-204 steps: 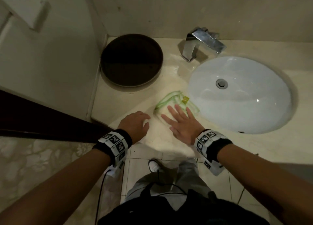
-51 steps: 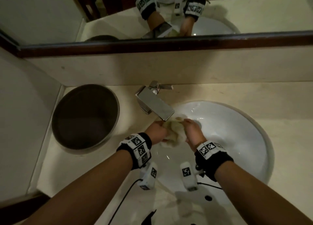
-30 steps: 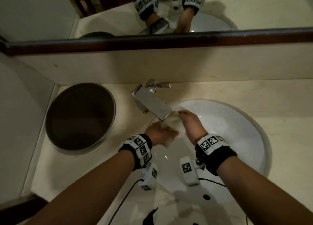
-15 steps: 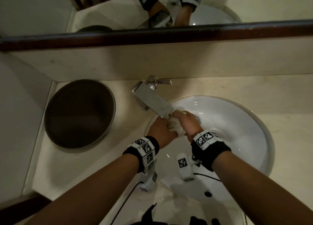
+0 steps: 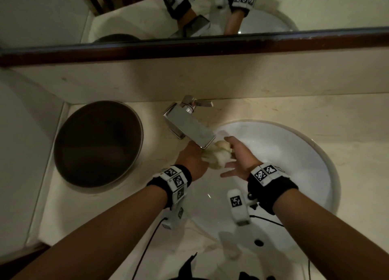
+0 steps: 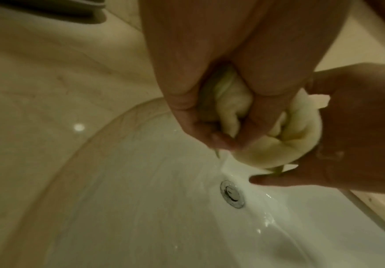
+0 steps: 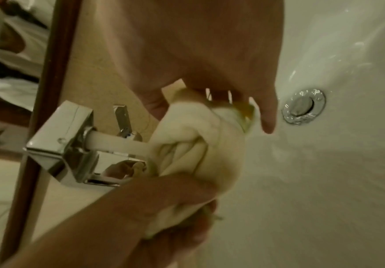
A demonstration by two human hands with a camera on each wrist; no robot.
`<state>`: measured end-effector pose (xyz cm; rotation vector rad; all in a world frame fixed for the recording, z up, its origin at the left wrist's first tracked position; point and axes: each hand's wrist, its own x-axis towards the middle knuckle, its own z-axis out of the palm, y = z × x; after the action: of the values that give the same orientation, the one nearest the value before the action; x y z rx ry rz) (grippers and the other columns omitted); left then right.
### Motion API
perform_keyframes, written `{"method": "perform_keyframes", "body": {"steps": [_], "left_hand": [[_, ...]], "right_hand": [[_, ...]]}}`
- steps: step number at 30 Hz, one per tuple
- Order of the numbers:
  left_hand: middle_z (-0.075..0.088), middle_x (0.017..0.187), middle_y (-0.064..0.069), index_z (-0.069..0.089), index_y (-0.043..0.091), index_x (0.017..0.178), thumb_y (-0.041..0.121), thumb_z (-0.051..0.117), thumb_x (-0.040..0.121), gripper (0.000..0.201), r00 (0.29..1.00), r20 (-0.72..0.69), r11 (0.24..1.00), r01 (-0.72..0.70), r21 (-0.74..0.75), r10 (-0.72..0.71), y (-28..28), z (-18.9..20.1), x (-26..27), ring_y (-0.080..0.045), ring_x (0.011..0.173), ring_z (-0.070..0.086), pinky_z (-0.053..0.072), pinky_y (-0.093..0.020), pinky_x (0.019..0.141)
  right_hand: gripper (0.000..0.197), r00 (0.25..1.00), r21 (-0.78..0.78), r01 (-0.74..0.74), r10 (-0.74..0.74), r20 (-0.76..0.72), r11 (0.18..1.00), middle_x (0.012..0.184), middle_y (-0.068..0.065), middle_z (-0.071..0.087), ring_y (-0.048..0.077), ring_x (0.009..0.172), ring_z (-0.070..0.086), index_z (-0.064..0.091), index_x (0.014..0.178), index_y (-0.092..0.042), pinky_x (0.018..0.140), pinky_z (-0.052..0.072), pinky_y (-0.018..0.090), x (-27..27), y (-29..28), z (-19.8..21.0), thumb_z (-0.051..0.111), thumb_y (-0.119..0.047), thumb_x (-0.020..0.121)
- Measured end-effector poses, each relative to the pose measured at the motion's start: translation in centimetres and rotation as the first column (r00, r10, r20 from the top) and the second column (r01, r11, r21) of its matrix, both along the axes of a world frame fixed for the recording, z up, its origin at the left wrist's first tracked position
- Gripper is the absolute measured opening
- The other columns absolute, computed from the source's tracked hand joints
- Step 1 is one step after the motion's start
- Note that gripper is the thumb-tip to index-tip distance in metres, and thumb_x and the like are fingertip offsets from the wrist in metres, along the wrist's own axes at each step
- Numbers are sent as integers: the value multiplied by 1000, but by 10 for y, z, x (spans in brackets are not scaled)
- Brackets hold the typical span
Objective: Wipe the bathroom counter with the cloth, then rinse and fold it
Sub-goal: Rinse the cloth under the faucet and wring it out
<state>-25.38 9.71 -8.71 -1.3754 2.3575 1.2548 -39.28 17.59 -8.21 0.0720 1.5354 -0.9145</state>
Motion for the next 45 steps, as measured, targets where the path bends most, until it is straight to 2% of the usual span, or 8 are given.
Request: {"method": "perform_keyframes", "body": {"steps": [6, 10, 16, 19, 23, 31, 36, 45], "left_hand": [[40, 142, -13, 31, 17, 145, 4, 53, 86, 64, 921, 135, 898, 387, -209, -366, 16, 6, -3, -32, 127, 41, 40, -38, 103], [41, 137, -15, 29, 15, 144, -5, 54, 77, 74, 935, 197, 915, 336, -222, -296, 20, 4, 0, -34, 122, 42, 46, -44, 97], [64, 110, -9, 59, 13, 112, 18, 53, 88, 26, 925, 261, 932, 323, -165, -275, 11, 10, -7, -30, 99, 63, 48, -33, 77], [66, 102, -6, 61, 15, 105, 27, 52, 89, 22, 892, 304, 911, 389, -139, -335, 6, 17, -9, -27, 93, 63, 43, -30, 72], [55, 87, -5, 50, 17, 76, 24, 56, 89, 16, 891, 230, 919, 388, 62, -392, 1, 18, -17, -21, 83, 55, 39, -27, 71], [59, 83, -2, 62, 18, 86, 12, 81, 75, 23, 998, -44, 829, 55, 556, -37, -7, 26, -10, -14, 75, 58, 58, -32, 68], [66, 87, -2, 64, 25, 84, 18, 84, 71, 26, 995, -76, 913, -32, 407, 69, -2, 13, -7, -20, 75, 61, 57, -41, 72], [63, 114, -7, 56, 16, 123, 30, 59, 88, 37, 945, 193, 938, 299, -173, -265, 0, 16, -8, -26, 101, 61, 47, -28, 80]], "right_hand": [[48, 987, 50, 22, -30, 156, 998, 63, 11, 65, 27, 65, 64, 65, 89, -14, 90, 46, 46, 11, -15, -7, 50, -60, 86], [45, 964, 103, -122, 142, -223, 987, 115, 20, 65, 37, 100, 62, 62, 118, -3, 80, 52, 37, 25, -28, -4, 48, -39, 96], [39, 719, 355, -387, 520, -461, 851, 52, 8, 60, 23, 54, 57, 55, 50, -20, 40, 37, 11, 33, -31, -18, 43, -12, 86], [32, 481, 548, -185, 562, -673, 816, 35, -6, 48, 6, 37, 53, 58, 33, -16, 34, 21, 6, 22, -38, -18, 49, -23, 63], [21, 560, 243, -487, 513, -650, 839, 83, 8, 68, 26, 93, 64, 71, 84, -11, 67, 44, 20, 22, -32, 9, 52, -15, 91], [17, 719, -82, -416, 272, -639, 905, 73, 8, 64, 24, 73, 60, 65, 73, -19, 74, 49, 37, 9, -18, 10, 60, -19, 89], [18, 907, -252, -158, 40, -419, 955, 83, 4, 64, 22, 84, 60, 62, 86, -20, 81, 48, 35, 6, -14, 11, 60, -3, 82], [52, 994, 81, -103, 101, 31, 991, 101, 19, 68, 41, 97, 64, 59, 107, -14, 78, 56, 53, 4, 3, 9, 48, -61, 89]]}}
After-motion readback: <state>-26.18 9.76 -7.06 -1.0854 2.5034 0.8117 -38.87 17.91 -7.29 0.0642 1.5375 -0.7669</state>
